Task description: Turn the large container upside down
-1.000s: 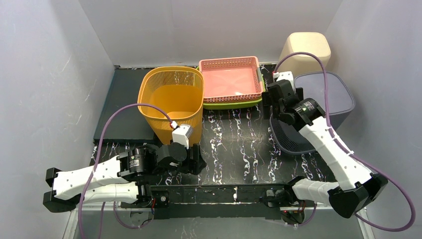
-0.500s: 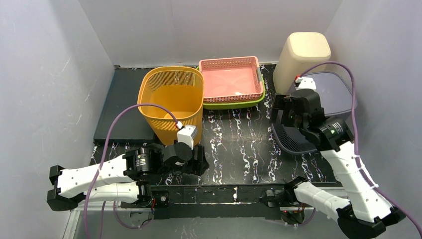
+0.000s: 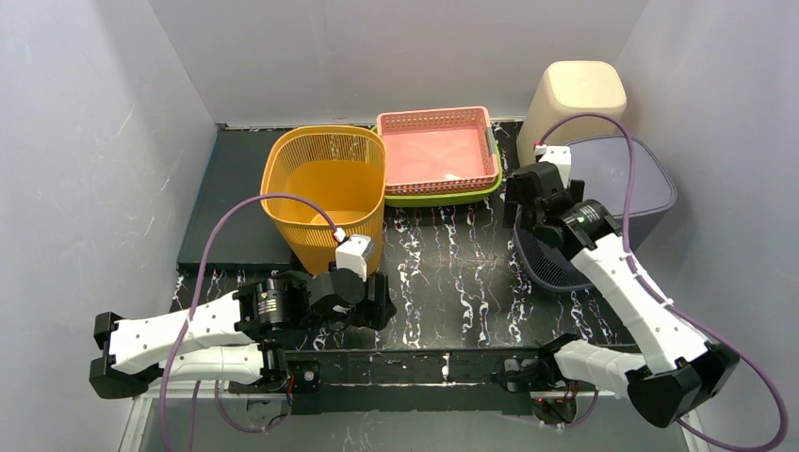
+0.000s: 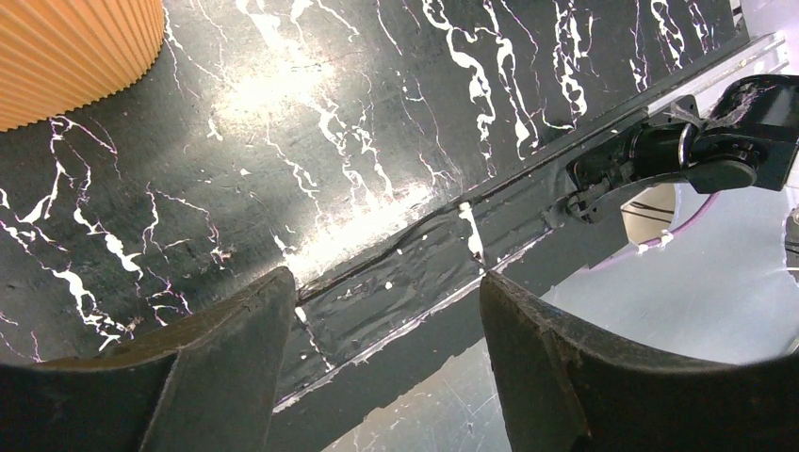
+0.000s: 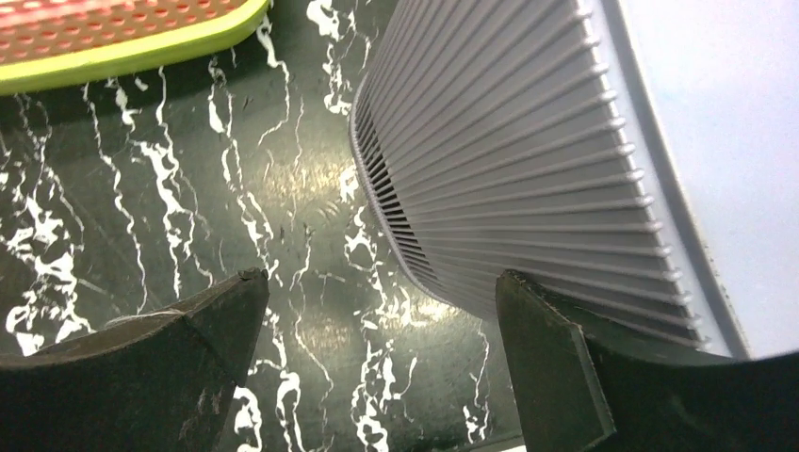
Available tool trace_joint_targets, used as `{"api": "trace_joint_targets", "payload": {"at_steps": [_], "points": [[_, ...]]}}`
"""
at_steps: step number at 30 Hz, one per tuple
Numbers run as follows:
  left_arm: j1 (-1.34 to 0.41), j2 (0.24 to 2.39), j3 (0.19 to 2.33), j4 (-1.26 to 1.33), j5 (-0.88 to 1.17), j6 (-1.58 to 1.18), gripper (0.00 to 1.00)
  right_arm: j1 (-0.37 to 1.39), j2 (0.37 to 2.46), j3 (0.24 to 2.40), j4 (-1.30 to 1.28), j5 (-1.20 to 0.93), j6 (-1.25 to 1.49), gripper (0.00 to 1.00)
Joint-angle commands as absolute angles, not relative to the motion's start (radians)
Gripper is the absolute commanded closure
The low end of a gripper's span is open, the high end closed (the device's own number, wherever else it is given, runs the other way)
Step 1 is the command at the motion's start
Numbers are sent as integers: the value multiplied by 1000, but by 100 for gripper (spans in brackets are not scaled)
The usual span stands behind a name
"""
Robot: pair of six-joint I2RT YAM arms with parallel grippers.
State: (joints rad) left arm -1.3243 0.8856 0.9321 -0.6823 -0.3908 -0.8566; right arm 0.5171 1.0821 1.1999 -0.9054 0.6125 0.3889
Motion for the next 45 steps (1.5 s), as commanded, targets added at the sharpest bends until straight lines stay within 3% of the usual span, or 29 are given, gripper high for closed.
{"api": "trace_joint_targets", "payload": {"at_steps": [1,15,31,45], "points": [[-1327,883,963,-702,-431,-861,30,495,1122,1267,-791,756,366,1],[-1327,894,966,-701,-410,-871,29,441,1201,1272,-683,680,365,1],[-1327,868,972,-717,-415,-880,29,442,1362,1326,-610,734,301,1],[-1327,824,1077,-783,-365,-791,29,409,1472,1423,-629,918,358,1]]}}
